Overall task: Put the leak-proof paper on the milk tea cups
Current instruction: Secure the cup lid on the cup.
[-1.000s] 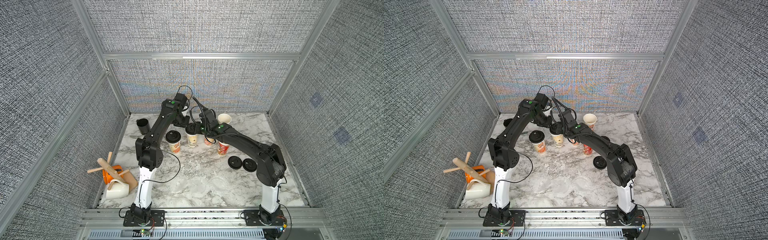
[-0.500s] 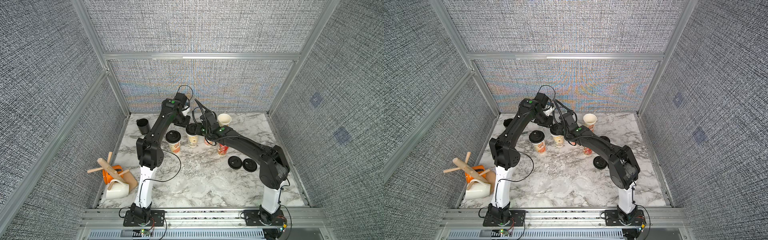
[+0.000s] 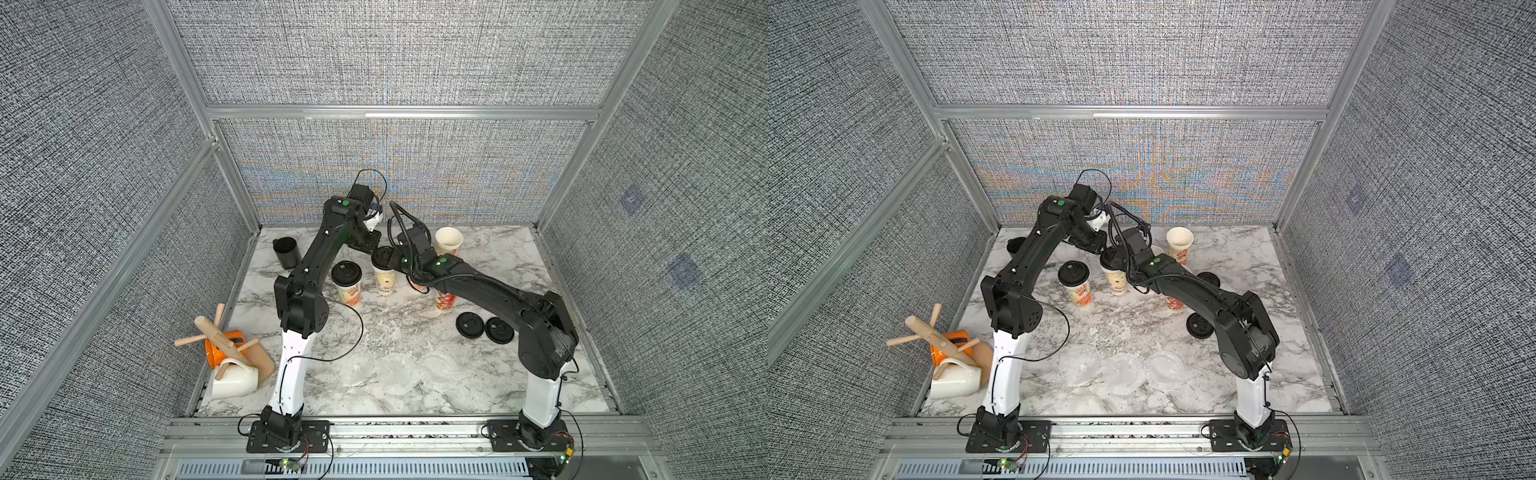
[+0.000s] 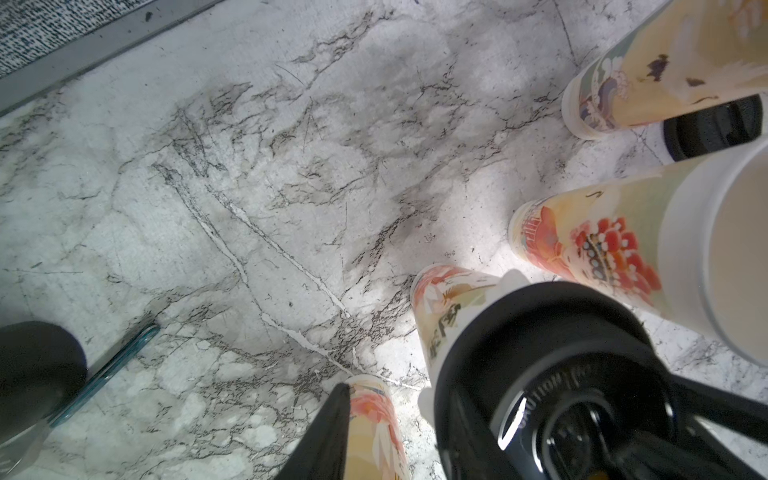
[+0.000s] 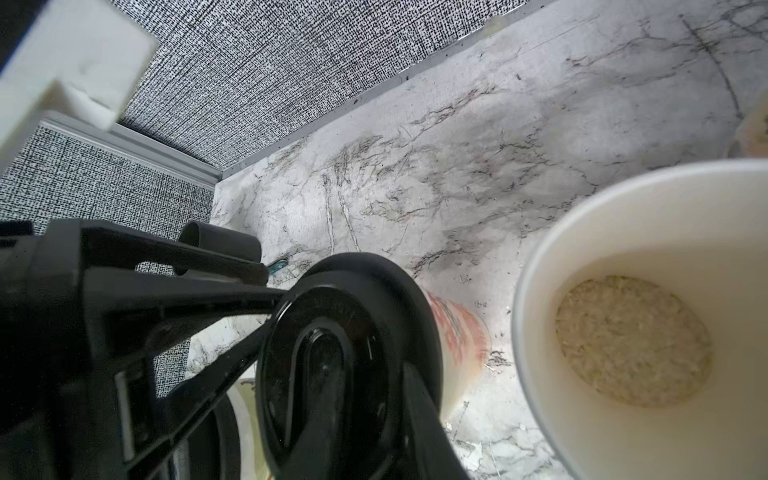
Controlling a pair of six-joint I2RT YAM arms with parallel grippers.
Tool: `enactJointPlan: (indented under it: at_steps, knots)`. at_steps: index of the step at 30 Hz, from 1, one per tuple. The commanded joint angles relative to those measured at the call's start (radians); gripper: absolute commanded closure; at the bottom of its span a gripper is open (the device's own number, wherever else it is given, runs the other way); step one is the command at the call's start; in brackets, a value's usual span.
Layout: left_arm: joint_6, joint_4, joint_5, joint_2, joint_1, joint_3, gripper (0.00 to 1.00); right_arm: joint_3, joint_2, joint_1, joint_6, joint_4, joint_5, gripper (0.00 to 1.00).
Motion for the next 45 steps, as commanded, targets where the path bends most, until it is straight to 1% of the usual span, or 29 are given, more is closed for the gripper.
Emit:
enactJointPlan:
  at_steps: [1,5,10,12,14,17,21,24,29,37,45]
  knots:
    - [-0.013,0.078,0.017,0.034,-0.005,-0.011,0.59,-0.029,0.005,0.051,0.023,-0.191,-0.304,0.8]
    - [-0.013,0.088,0.019,0.031,-0.005,-0.009,0.56,-0.046,-0.007,0.052,0.033,-0.176,-0.302,0.8]
    - [-0.022,0.102,-0.014,0.02,-0.006,0.023,0.43,-0.024,0.024,0.041,0.052,-0.176,-0.289,0.8]
    - [-0.023,0.103,-0.029,0.02,-0.004,0.054,0.39,-0.018,0.035,0.036,0.064,-0.169,-0.287,0.81]
    - [-0.027,0.107,-0.047,0.021,-0.001,0.087,0.38,-0.011,0.044,0.03,0.077,-0.165,-0.283,0.81]
    - [-0.039,0.129,-0.069,0.012,0.006,0.113,0.37,-0.006,0.051,0.022,0.082,-0.16,-0.276,0.81]
    - [-0.052,0.185,-0.114,-0.037,0.007,0.079,0.37,-0.008,0.045,0.022,0.122,-0.158,-0.259,0.82]
    - [-0.047,0.227,-0.109,-0.073,0.007,0.039,0.35,-0.008,0.044,0.019,0.127,-0.149,-0.257,0.82]
    - [-0.039,0.183,-0.115,-0.051,0.013,0.055,0.37,0.015,0.046,0.019,0.122,-0.161,-0.251,0.82]
    - [-0.038,0.247,-0.097,-0.102,0.013,-0.093,0.38,0.011,0.034,0.006,0.113,-0.178,-0.227,0.82]
    - [-0.032,0.241,-0.102,-0.099,0.013,-0.098,0.39,0.008,0.02,-0.006,0.103,-0.19,-0.201,0.82]
